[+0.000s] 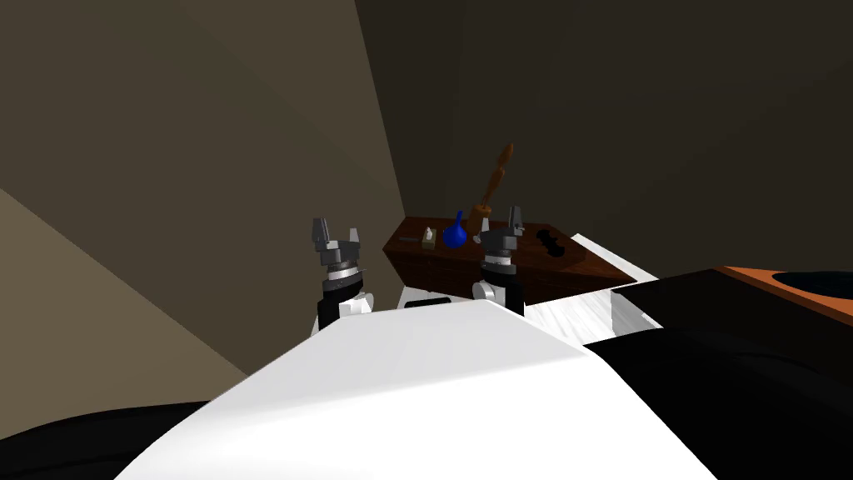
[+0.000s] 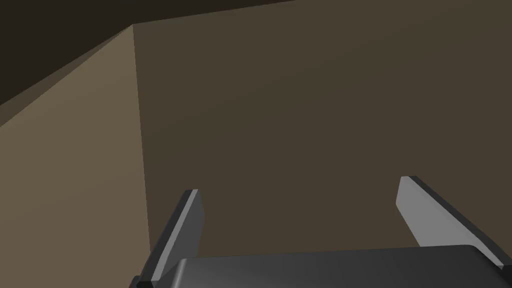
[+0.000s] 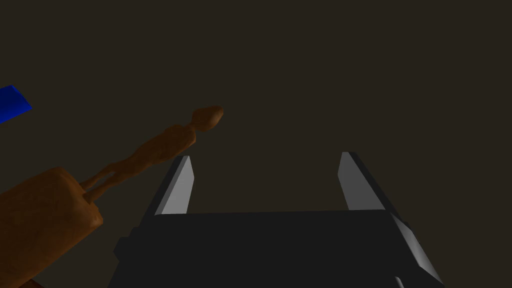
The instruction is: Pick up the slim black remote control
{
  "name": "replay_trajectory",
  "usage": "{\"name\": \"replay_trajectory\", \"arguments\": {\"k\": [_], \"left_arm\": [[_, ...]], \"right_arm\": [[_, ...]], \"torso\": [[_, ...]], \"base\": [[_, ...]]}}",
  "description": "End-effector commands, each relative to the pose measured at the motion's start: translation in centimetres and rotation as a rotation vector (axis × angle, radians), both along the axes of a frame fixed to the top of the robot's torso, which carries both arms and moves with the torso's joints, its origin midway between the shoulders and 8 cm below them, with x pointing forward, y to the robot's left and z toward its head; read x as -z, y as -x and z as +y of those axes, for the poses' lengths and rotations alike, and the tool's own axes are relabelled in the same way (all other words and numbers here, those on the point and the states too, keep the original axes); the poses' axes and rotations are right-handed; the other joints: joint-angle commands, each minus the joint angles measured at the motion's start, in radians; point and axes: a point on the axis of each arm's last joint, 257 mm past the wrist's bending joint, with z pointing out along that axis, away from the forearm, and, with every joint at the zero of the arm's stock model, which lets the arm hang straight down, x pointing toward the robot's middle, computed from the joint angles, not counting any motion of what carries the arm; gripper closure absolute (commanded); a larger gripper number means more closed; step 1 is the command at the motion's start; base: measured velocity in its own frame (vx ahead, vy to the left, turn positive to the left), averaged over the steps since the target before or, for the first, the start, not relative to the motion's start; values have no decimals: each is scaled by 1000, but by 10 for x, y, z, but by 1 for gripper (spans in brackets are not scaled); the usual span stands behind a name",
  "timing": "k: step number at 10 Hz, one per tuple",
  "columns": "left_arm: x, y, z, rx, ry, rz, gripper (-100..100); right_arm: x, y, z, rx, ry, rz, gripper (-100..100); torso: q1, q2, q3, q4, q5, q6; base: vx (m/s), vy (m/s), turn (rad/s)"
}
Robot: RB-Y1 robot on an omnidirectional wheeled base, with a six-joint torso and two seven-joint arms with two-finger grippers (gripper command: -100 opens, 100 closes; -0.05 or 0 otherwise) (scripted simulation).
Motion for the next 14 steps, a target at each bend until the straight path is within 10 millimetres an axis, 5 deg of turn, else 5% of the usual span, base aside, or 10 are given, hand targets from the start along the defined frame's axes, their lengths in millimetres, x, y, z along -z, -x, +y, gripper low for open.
{"name": "replay_trajectory", "arguments": {"k": [1, 14], "left_arm": [[2, -10, -9, 29, -28, 12, -100], [19, -115, -65, 160, -125, 155, -100]], "right_arm": [[0, 0, 0, 0, 0, 0, 0], [0, 0, 0, 0, 0, 0, 0]], "torso": [[0, 0, 0, 0, 0, 0], [4, 3, 1, 1, 1, 0]], "base": [[-30, 34, -3], [-50, 54, -19]]}}
